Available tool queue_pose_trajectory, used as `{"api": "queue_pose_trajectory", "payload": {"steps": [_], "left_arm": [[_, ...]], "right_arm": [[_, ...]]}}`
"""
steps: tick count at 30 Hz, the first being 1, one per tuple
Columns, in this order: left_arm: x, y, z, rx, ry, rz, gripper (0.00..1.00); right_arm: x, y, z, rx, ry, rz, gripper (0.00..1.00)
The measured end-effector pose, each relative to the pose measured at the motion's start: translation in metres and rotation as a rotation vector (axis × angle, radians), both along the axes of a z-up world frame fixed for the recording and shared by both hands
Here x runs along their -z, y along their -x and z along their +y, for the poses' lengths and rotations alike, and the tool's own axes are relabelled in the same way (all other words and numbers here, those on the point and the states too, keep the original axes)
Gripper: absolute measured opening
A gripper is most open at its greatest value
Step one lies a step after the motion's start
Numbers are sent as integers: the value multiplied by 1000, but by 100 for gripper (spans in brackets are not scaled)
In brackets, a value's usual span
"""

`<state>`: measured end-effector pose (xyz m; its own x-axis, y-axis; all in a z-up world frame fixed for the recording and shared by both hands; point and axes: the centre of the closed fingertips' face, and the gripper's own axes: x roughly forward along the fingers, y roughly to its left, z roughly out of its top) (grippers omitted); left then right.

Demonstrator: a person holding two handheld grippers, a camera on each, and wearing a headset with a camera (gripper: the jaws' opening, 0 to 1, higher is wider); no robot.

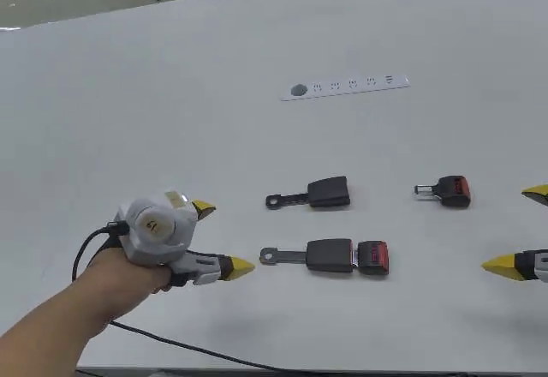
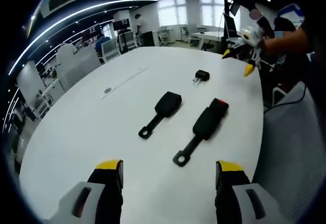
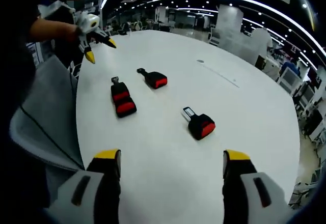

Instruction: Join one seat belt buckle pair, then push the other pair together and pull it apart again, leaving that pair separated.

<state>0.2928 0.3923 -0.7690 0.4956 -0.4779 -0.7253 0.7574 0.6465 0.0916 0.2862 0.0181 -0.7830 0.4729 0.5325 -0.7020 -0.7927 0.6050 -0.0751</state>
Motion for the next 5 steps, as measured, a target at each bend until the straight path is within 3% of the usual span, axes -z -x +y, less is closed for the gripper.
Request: {"api": "queue_pose_trajectory", "payload": {"steps": [5], "left_arm": [[-4,9,12,-65,29,-14,83]], "right_arm": [[-5,7,1,17,-40,-28,94]]}}
